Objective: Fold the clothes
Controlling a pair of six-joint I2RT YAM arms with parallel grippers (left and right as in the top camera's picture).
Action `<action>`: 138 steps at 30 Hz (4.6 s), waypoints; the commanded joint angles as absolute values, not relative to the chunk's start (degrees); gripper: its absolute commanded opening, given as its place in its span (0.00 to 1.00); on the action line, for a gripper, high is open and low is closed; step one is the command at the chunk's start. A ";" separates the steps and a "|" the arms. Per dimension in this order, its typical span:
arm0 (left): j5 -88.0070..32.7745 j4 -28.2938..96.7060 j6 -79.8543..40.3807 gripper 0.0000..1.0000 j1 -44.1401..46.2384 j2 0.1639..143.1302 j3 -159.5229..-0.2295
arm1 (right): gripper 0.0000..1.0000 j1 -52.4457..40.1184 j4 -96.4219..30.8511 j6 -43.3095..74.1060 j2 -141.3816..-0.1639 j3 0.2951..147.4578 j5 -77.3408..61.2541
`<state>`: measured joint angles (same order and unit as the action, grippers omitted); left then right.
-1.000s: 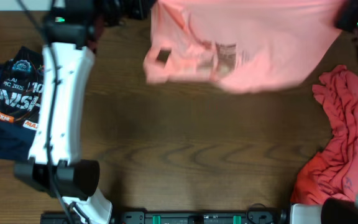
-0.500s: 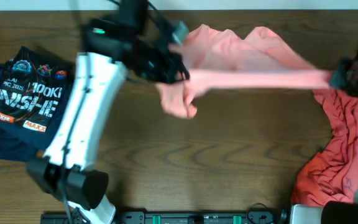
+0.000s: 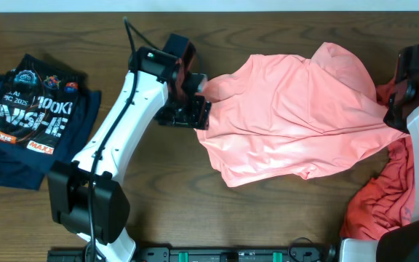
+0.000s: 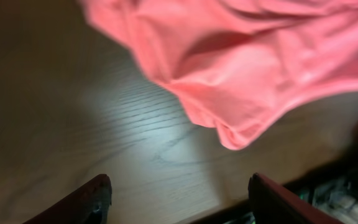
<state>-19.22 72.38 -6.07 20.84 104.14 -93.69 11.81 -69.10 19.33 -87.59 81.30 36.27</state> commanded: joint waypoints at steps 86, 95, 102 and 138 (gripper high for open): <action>-25.71 30.68 -24.29 0.19 17.12 106.89 -61.08 | 0.02 12.58 -70.15 20.53 -87.00 81.25 32.29; -25.50 45.71 -17.28 0.06 9.21 101.51 -70.81 | 0.01 12.58 -70.26 19.20 -87.00 81.25 28.16; -25.52 59.92 -15.00 0.06 1.87 89.95 -86.94 | 0.01 12.58 -70.30 16.84 -85.58 82.50 16.56; -37.08 48.51 -13.13 0.06 -6.94 95.44 -108.81 | 0.01 16.16 -60.14 12.03 -84.49 107.02 0.03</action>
<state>-36.01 51.75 -14.74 -8.84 91.29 -108.86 16.49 -62.83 13.32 -81.10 106.80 3.09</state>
